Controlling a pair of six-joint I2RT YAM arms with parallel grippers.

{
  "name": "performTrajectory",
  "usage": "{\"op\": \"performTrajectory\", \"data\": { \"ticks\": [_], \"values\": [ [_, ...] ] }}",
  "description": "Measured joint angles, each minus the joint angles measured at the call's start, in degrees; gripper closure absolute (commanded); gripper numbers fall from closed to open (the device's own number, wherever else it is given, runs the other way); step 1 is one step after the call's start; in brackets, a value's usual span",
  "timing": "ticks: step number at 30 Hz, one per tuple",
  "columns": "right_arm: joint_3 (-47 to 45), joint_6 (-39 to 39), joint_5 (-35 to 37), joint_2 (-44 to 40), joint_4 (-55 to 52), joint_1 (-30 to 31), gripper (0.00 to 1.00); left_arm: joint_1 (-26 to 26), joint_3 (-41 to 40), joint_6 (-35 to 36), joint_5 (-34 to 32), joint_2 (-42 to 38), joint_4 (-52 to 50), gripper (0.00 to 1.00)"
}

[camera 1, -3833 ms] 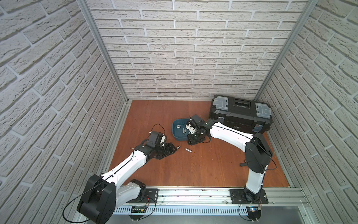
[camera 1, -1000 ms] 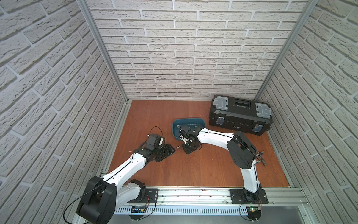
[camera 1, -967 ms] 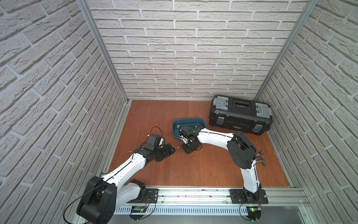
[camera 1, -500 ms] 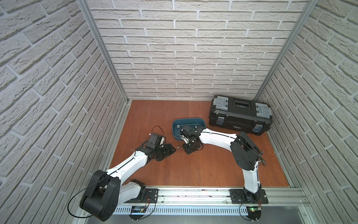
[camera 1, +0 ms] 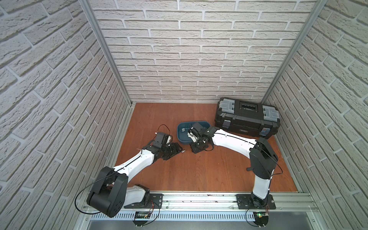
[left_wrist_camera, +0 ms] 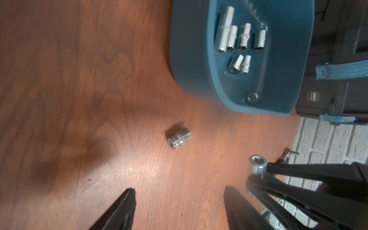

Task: Put the socket on the desktop into the storage box
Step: Place the socket head in the storage box.

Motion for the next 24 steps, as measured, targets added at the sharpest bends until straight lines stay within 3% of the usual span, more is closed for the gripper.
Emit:
{"op": "performTrajectory", "data": {
  "ticks": [9,16,24],
  "values": [
    [1.84,-0.02,-1.33,-0.13,-0.98,-3.32,0.83,-0.02,4.22,0.02,-0.22,3.08,1.14,0.25],
    [10.36,-0.07,-2.38,0.83,-2.16,-5.55,0.83,-0.02,6.99,0.11,-0.5,5.31,1.2,0.25],
    [19.45,-0.04,-3.69,8.55,-3.65,-7.56,0.83,-0.02,10.32,0.94,-0.98,7.63,1.09,0.25]
  ]
}}
